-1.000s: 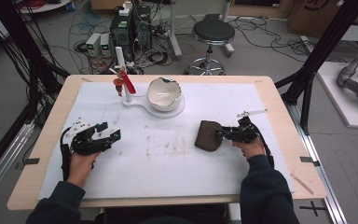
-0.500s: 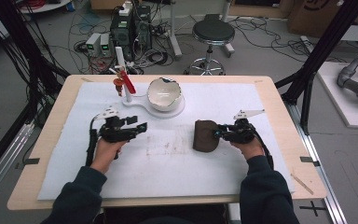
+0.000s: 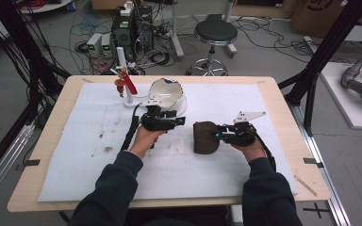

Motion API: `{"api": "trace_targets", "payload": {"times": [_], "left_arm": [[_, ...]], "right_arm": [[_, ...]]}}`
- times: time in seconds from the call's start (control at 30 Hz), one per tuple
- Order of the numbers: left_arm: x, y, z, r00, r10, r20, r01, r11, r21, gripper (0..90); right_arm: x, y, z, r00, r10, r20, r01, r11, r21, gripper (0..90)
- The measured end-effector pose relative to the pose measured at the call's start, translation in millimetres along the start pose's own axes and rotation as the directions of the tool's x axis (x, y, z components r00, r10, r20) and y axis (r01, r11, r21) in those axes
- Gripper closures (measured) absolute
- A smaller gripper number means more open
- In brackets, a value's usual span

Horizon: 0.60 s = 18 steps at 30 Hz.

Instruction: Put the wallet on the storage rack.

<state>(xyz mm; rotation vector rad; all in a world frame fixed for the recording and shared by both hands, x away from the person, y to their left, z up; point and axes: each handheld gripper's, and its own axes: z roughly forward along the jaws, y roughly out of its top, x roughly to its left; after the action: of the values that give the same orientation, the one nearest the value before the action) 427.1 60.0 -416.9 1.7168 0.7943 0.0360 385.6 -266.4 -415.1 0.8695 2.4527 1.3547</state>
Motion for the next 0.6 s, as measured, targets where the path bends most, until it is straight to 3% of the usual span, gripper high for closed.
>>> {"api": "trace_targets", "payload": {"times": [0.2,0.27,0.37,0.43,0.5,0.6], "left_arm": [[-5.9,-3.7,21.5,0.9989,0.008,0.046,-0.01,0.9985,0.055,35.4],[-5.0,-7.4,28.8,0.9979,-0.011,0.063,0.006,0.9971,0.076,35.7],[-4.1,-9.7,31.6,0.9941,-0.027,0.105,0.018,0.9964,0.083,42.2],[-3.9,-12.5,35.2,0.985,-0.05,0.165,0.035,0.995,0.094,46.6],[-4.3,-13.8,36.7,0.9838,-0.052,0.172,0.035,0.9942,0.102,53.1],[-3.2,-13.0,35.6,0.9821,-0.083,0.169,0.064,0.9916,0.112,59.7]], "right_arm": [[0.1,-0.2,-0.5,1.0,0.001,-0.007,-0.001,1.0,-0.003,66.5],[0.5,-0.1,-0.6,1.0,-0.003,-0.009,0.003,1.0,-0.006,66.5],[0.7,0.0,-0.5,0.9999,-0.004,-0.011,0.003,1.0,-0.008,66.4],[0.6,0.0,0.2,0.9999,-0.004,-0.017,0.004,1.0,-0.008,66.3],[0.9,0.1,2.1,0.9999,-0.007,-0.015,0.007,1.0,-0.006,66.0],[0.6,-0.2,2.3,0.9998,-0.005,-0.018,0.005,1.0,-0.003,65.7]]}}
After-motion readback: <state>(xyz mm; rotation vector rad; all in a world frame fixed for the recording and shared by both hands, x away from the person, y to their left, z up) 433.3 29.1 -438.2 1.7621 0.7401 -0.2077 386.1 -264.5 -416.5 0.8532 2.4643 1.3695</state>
